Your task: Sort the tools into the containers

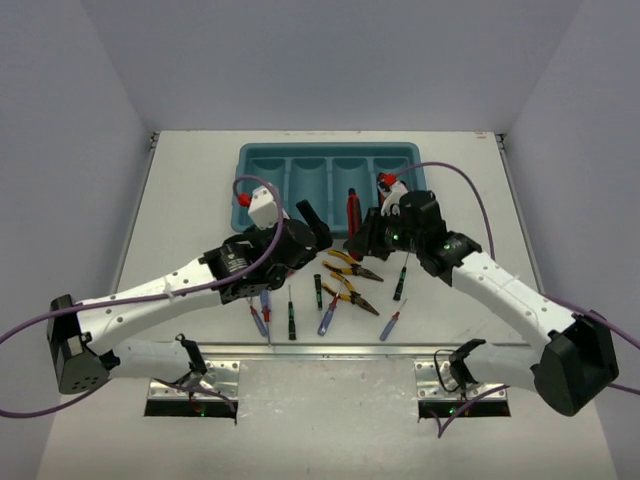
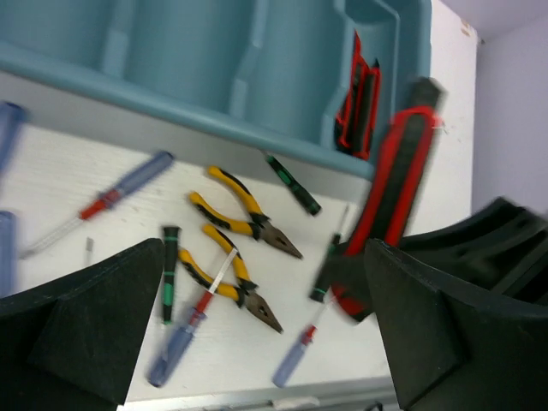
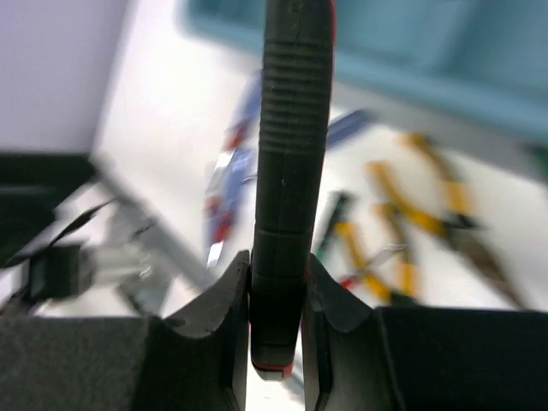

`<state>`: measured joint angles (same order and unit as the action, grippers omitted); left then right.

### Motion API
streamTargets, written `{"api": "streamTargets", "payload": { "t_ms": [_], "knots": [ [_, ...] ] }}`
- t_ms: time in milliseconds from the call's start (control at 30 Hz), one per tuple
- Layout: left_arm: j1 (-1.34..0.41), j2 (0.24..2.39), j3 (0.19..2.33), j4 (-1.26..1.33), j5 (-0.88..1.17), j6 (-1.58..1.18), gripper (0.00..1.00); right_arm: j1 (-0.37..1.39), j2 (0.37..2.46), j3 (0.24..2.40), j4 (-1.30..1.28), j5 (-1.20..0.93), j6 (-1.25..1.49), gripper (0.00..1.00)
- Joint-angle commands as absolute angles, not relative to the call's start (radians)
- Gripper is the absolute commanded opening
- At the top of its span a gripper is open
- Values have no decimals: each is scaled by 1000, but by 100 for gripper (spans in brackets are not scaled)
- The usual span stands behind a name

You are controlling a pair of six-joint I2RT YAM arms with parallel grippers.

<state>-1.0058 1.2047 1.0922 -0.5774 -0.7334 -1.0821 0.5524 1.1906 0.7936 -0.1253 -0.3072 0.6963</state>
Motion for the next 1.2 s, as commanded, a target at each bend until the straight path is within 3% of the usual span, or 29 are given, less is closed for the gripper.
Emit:
{"api": "streamTargets", "payload": {
  "t_ms": [0,333,533,667,767,1000,1067,1167],
  "knots": [
    [-970,1043,1090,-710,-875,-986,100,393,1274,988,-394,-2,510,0],
    [-968,894,977,-702,-751,-735,100,255,1773,1495,-648,158,299,0],
    [-968,896,959,-726,-667,-669,100,239,1947,1660,-707,198,234,5],
    [-968,877,941,-727,-676,-653,100,239,1978,1675,-711,161,248,22],
    [-968,870,934,-731,-683,-648,100,239,1965,1674,-730,154,269,51],
    [-968,881,963,-802,-747,-655,100,239,1782,1657,-770,139,324,83],
    [-968,879,978,-844,-774,-672,100,239,1715,1620,-772,107,349,99],
    [-968,863,996,-881,-818,-665,100,239,1542,1458,-687,61,413,99]
  ]
}}
